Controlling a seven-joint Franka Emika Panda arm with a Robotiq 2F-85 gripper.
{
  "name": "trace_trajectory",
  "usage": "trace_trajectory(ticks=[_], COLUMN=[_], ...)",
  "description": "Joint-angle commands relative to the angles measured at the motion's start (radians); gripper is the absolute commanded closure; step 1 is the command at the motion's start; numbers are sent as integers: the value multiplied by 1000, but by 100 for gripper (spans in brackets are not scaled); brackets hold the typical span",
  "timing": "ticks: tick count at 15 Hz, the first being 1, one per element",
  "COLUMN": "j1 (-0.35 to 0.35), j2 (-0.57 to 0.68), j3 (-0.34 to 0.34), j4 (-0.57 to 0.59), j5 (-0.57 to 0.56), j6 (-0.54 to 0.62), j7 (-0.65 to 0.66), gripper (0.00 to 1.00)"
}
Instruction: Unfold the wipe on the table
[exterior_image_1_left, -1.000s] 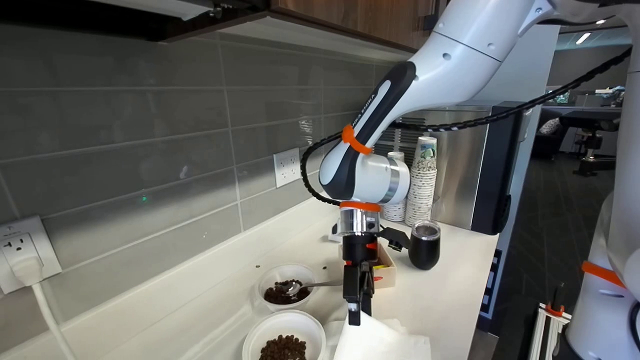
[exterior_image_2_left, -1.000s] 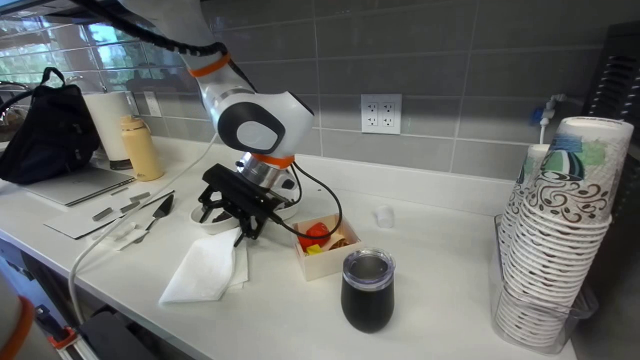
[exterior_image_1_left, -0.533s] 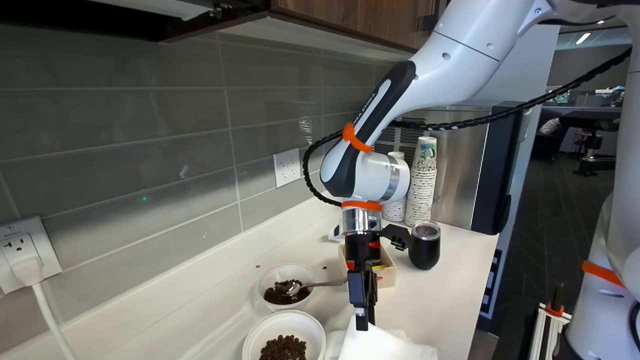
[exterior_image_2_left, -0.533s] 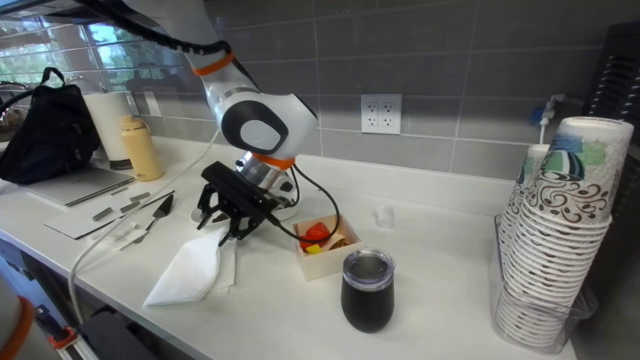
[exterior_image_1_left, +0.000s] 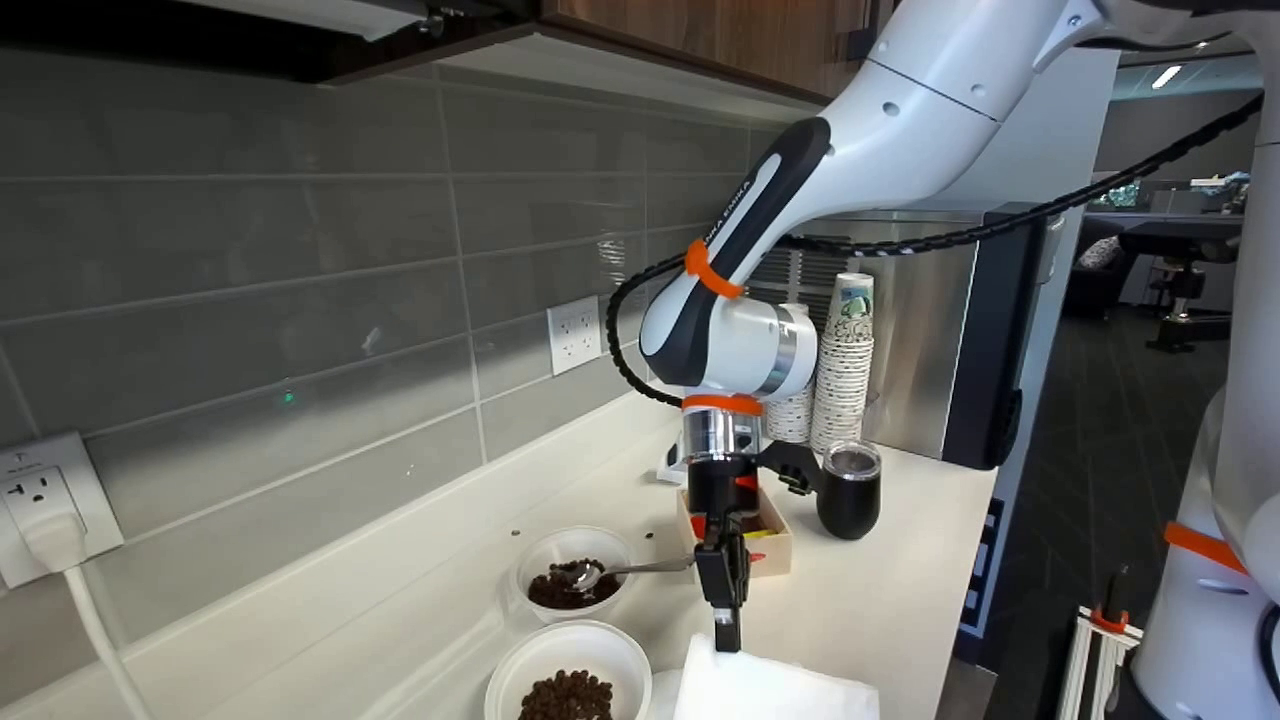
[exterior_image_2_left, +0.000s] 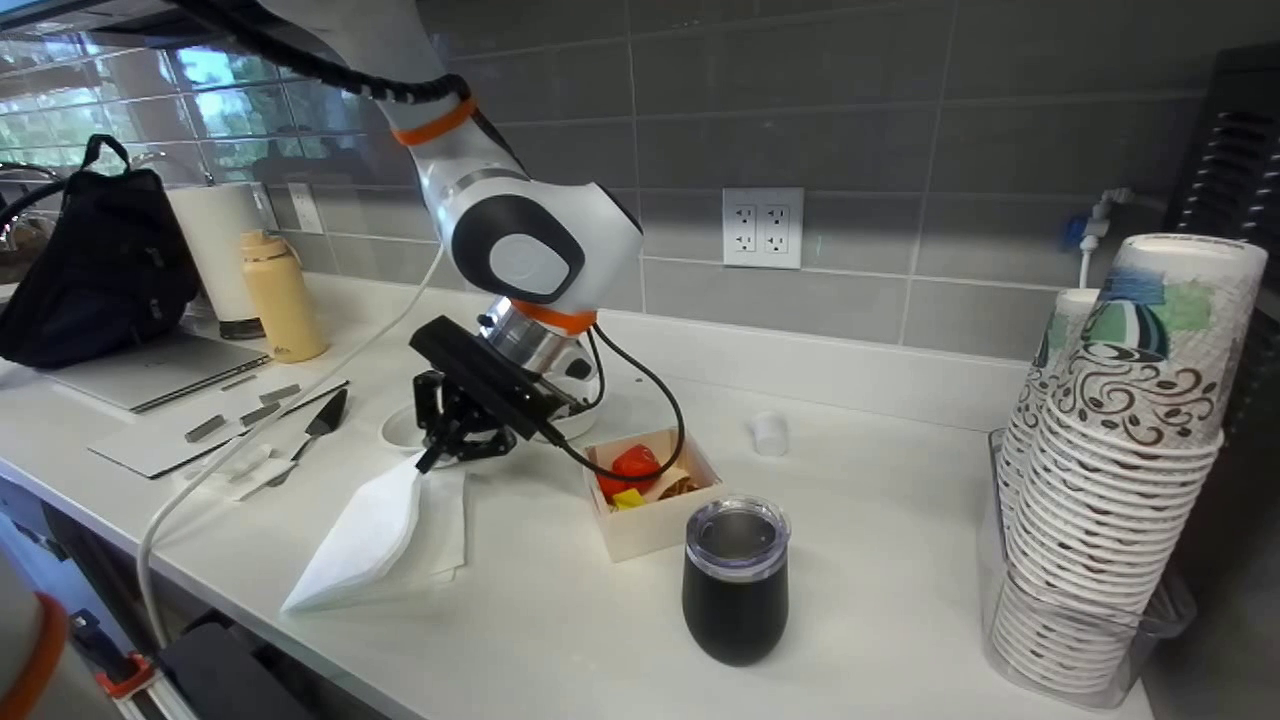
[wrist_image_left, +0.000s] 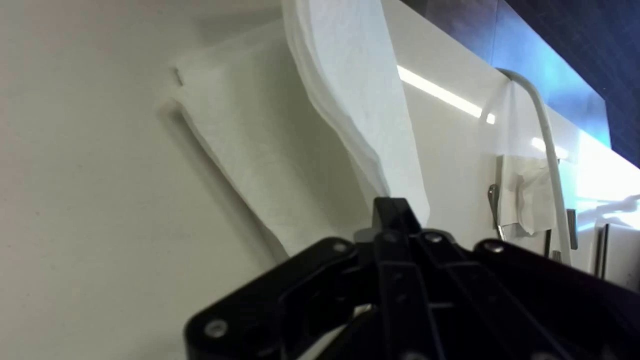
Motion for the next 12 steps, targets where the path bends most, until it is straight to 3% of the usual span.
trace_trajectory(ticks=[1, 6, 12], j1=[-10, -14, 5], j2=[-9, -50, -120], j3=[-8, -22, -30], j4=[16, 26, 65], j5=[10, -19, -190], j6=[-55, -74, -83], j7=[-16, 19, 176], gripper=[100, 100, 100])
